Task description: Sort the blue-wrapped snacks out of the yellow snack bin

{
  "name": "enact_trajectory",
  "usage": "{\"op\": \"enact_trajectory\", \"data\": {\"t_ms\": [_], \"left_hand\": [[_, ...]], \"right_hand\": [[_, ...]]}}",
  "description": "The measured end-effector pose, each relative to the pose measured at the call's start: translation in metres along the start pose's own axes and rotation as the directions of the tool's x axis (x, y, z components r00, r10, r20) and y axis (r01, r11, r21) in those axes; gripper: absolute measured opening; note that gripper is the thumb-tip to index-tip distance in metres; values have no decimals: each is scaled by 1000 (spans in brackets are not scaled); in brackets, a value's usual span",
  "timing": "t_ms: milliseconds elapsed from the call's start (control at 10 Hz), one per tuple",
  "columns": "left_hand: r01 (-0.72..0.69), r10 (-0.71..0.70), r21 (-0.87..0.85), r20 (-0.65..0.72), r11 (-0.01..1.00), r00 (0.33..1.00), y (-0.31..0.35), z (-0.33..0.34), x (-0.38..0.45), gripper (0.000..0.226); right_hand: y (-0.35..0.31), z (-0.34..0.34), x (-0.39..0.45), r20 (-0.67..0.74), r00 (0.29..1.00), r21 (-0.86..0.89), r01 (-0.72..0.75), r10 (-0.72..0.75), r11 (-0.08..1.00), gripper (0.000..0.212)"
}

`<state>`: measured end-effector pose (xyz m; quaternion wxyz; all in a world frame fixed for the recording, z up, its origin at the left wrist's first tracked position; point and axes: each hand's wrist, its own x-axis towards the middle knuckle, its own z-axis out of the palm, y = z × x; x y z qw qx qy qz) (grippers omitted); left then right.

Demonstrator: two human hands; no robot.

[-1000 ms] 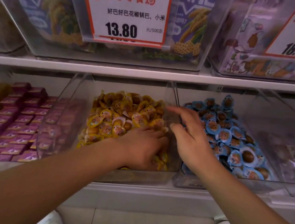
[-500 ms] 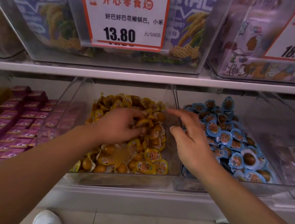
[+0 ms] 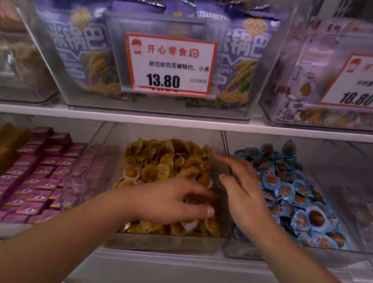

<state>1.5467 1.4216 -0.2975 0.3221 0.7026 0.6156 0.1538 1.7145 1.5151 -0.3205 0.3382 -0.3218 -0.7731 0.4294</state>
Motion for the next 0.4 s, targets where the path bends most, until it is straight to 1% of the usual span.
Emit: {"op": "enact_trajectory", "data": {"t_ms": [100, 200, 300, 400], "left_hand": [[159, -3, 519, -288, 840, 958, -19, 2, 3, 73], [401, -324, 490, -237, 774, 916, -56, 8, 1, 93], [386, -339, 427, -185, 818, 923, -69, 10, 0, 97], [351, -271, 231, -315, 908, 910, -49, 2, -13, 77]], "right_hand": [[1, 0, -1, -10, 1000, 40, 1, -1, 999, 38], [1, -2, -5, -23, 1000, -1, -15, 15, 1000, 41], [-4, 4, -18, 11, 1000, -112, 13, -12, 994, 55], [-18, 16, -38, 87, 994, -96, -57, 66, 994, 78]]}}
